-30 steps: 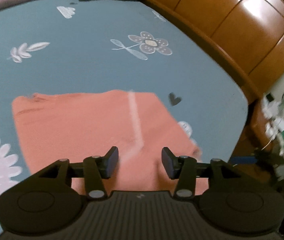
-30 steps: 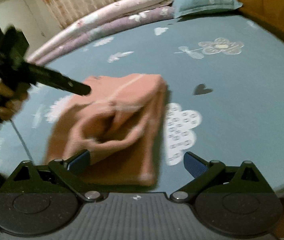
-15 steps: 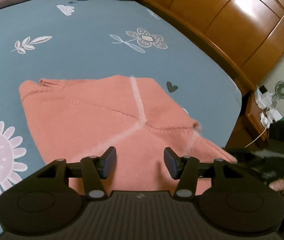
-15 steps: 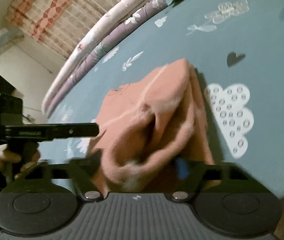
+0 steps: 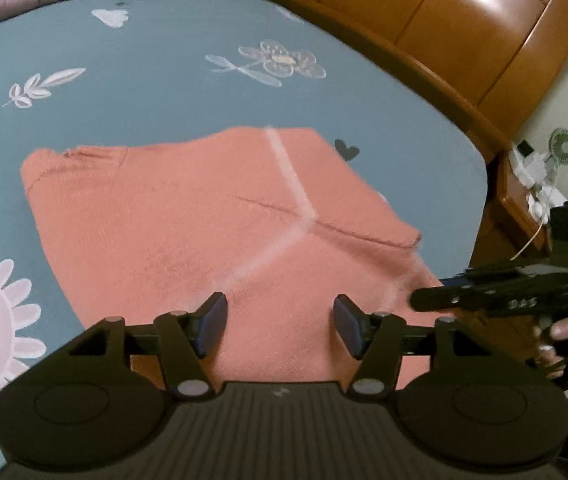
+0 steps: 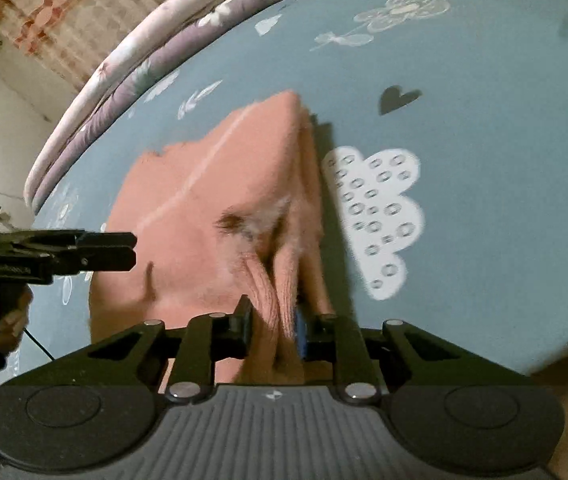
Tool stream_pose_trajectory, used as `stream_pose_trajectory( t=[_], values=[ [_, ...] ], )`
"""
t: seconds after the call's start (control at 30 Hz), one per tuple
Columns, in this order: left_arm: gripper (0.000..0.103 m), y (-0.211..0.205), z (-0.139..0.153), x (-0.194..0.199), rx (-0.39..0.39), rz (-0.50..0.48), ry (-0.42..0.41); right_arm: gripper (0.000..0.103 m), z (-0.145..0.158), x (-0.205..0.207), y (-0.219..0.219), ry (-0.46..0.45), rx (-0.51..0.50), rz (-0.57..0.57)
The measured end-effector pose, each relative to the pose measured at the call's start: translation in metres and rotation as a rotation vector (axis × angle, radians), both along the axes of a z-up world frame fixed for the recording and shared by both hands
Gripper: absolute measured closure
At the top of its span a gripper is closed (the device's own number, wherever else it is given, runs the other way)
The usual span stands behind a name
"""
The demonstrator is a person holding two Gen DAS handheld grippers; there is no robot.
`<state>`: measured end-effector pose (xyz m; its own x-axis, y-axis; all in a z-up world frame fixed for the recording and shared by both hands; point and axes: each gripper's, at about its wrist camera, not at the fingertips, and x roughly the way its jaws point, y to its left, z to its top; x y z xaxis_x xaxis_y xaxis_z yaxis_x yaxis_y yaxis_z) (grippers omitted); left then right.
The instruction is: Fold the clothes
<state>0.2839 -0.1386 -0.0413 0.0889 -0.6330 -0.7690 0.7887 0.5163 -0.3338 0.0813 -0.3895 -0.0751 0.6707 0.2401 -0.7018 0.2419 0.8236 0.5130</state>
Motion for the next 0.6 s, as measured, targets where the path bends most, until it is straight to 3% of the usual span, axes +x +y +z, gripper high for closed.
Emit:
stream_pose_trajectory(
  t=[0.1, 0.2, 0.27, 0.43, 0.47, 0.5, 0.6],
  values=[
    [0.044, 0.001, 0.009, -0.001, 0.01, -0.005, -0.052, 0.071, 0.028, -0.005, 0.003, -0.03, -0.078, 0.01],
    [0.043, 0.002, 0.023, -0.002, 0.022, -0.014, -0.138, 0.071, 0.061, 0.002, 0.017, -0.095, -0.249, 0.031],
    [0.043, 0.003, 0.027, 0.002, 0.02, -0.012, -0.16, 0.071, 0.074, 0.012, 0.027, -0.156, -0.3, 0.074],
    [0.042, 0.005, 0.012, 0.009, 0.038, 0.003, -0.121, 0.071, 0.056, 0.051, 0.058, -0.143, -0.365, 0.226],
    [0.042, 0.006, 0.005, 0.011, 0.043, 0.009, -0.105, 0.073, 0.045, 0.054, 0.059, -0.112, -0.391, 0.233],
    [0.041, 0.008, -0.001, 0.013, 0.036, 0.017, -0.09, 0.082, 0.036, 0.051, 0.057, -0.095, -0.415, 0.241],
    [0.038, 0.01, -0.01, 0.019, -0.011, 0.035, -0.057, 0.084, 0.02, 0.043, 0.05, -0.07, -0.427, 0.238]
  ],
)
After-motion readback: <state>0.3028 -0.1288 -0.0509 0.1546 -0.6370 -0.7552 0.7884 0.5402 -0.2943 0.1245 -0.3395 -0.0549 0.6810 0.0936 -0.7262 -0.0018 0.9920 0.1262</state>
